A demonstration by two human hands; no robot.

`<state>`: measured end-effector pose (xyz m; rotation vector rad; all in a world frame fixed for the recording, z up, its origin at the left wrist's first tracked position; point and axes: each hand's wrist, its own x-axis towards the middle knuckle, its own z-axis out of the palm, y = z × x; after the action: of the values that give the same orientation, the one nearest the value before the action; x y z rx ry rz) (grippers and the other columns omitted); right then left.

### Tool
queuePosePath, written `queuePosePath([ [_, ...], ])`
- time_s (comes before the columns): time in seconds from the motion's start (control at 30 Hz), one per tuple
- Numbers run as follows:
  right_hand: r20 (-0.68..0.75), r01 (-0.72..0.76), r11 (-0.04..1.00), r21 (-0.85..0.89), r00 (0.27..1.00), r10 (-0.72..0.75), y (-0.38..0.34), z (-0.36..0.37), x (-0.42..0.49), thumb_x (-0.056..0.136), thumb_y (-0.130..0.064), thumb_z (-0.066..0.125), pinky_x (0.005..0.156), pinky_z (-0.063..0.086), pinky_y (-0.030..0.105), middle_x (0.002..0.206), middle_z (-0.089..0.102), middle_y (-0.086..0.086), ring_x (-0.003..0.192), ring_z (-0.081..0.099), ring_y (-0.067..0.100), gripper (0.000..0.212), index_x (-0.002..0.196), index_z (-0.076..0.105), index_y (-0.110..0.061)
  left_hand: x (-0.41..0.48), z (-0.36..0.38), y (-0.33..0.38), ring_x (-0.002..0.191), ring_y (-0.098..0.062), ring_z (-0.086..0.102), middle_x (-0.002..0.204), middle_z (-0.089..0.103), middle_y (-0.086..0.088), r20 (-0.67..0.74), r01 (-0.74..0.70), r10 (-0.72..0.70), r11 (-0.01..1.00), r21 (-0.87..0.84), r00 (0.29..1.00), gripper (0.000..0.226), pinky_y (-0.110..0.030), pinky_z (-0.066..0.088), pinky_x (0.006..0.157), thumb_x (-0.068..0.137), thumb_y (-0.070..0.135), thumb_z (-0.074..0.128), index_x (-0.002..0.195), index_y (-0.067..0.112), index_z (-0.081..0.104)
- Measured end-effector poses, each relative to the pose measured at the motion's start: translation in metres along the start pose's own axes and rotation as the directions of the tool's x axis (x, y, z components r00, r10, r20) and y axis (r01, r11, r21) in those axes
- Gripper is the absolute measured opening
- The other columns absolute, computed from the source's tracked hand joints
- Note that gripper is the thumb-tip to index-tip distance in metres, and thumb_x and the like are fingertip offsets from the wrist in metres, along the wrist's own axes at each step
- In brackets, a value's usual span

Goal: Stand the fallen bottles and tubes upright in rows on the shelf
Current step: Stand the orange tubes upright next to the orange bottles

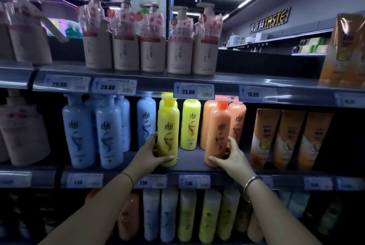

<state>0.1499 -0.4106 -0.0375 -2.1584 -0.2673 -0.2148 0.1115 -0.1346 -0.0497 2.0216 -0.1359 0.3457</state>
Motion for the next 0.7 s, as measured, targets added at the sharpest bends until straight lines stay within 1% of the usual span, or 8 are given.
queuePosePath([
  [0.1, 0.004, 0.023, 1.000, 0.010, 1.000, -0.023, 0.000, -0.002, -0.003, 0.071, -0.029, 0.083, 0.091, 0.045, 0.027, 0.129, 0.056, -0.001, 0.107, 0.054, 0.014, 0.086, 0.139, 0.031, -0.028, 0.000, 0.001, -0.002, 0.105, -0.012, 0.062, 0.116, 0.063, 0.007, 0.001, 0.006, -0.006, 1.000, 0.010, 1.000, 0.073, -0.026, 0.054, 0.082, 0.071, 0.030, 0.082, 0.125, 0.045, 0.035],
  [0.2, 0.015, 0.046, 0.999, 0.005, 0.999, -0.046, 0.001, -0.005, -0.006, 0.072, -0.028, 0.083, 0.089, 0.044, 0.026, 0.129, 0.056, -0.001, 0.105, 0.053, 0.013, 0.086, 0.139, 0.030, -0.027, -0.002, 0.001, -0.001, 0.104, -0.013, 0.064, 0.116, 0.063, 0.008, -0.004, 0.006, -0.006, 1.000, 0.025, 1.000, 0.075, -0.031, 0.055, 0.086, 0.072, 0.032, 0.081, 0.127, 0.049, 0.033],
  [0.23, 0.019, 0.059, 0.998, 0.005, 0.998, -0.059, 0.002, -0.005, -0.007, 0.072, -0.029, 0.083, 0.089, 0.044, 0.026, 0.130, 0.056, 0.000, 0.105, 0.053, 0.012, 0.086, 0.139, 0.030, -0.027, -0.003, 0.002, 0.000, 0.104, -0.012, 0.064, 0.116, 0.063, 0.009, -0.004, 0.001, -0.001, 1.000, 0.023, 1.000, 0.075, -0.030, 0.055, 0.085, 0.072, 0.032, 0.081, 0.126, 0.050, 0.032],
  [0.33, 0.038, 0.070, 0.998, -0.010, 0.997, -0.070, 0.002, -0.006, -0.009, 0.074, -0.028, 0.081, 0.089, 0.043, 0.027, 0.134, 0.054, 0.003, 0.106, 0.050, 0.011, 0.087, 0.142, 0.027, -0.025, -0.006, 0.002, 0.005, 0.103, -0.011, 0.063, 0.111, 0.060, 0.016, -0.008, 0.002, -0.001, 0.999, 0.039, 1.000, 0.074, -0.021, 0.052, 0.080, 0.074, 0.029, 0.080, 0.123, 0.053, 0.030],
  [0.4, 0.045, 0.069, 0.998, -0.010, 0.997, -0.069, 0.002, -0.006, -0.009, 0.075, -0.028, 0.080, 0.091, 0.042, 0.028, 0.137, 0.052, 0.004, 0.110, 0.051, 0.014, 0.089, 0.144, 0.025, -0.024, -0.008, 0.002, 0.008, 0.103, -0.013, 0.062, 0.109, 0.059, 0.016, -0.012, 0.015, -0.014, 0.999, 0.042, 1.000, 0.077, -0.024, 0.053, 0.083, 0.074, 0.030, 0.079, 0.126, 0.051, 0.027],
  [0.5, 0.049, 0.078, 0.997, -0.013, 0.996, -0.078, 0.003, -0.006, -0.011, 0.074, -0.031, 0.080, 0.096, 0.043, 0.033, 0.138, 0.053, 0.004, 0.117, 0.053, 0.018, 0.090, 0.145, 0.024, -0.026, -0.010, 0.003, 0.011, 0.109, -0.016, 0.060, 0.116, 0.058, 0.009, -0.025, 0.008, -0.006, 0.997, 0.073, 1.000, 0.083, -0.035, 0.051, 0.094, 0.074, 0.032, 0.079, 0.134, 0.048, 0.023],
  [0.6, 0.049, 0.096, 0.995, -0.012, 0.994, -0.095, 0.004, -0.007, -0.013, 0.076, -0.029, 0.080, 0.093, 0.042, 0.029, 0.137, 0.054, 0.005, 0.107, 0.050, 0.011, 0.091, 0.147, 0.023, -0.026, -0.018, 0.003, 0.012, 0.118, -0.016, 0.056, 0.130, 0.056, 0.002, -0.062, 0.036, -0.031, 0.996, 0.078, 0.998, 0.094, -0.041, 0.048, 0.101, 0.072, 0.035, 0.080, 0.144, 0.038, 0.020],
  [0.7, 0.024, 0.071, 0.996, 0.058, 0.997, -0.072, 0.007, -0.008, -0.015, 0.077, -0.023, 0.079, 0.096, 0.045, 0.033, 0.137, 0.053, 0.007, 0.110, 0.054, 0.016, 0.090, 0.149, 0.024, -0.027, -0.028, -0.003, 0.008, 0.128, -0.016, 0.047, 0.141, 0.046, 0.000, -0.135, 0.051, -0.043, 0.997, 0.058, 0.990, 0.099, -0.043, 0.043, 0.106, 0.072, 0.037, 0.080, 0.148, 0.032, 0.018],
])
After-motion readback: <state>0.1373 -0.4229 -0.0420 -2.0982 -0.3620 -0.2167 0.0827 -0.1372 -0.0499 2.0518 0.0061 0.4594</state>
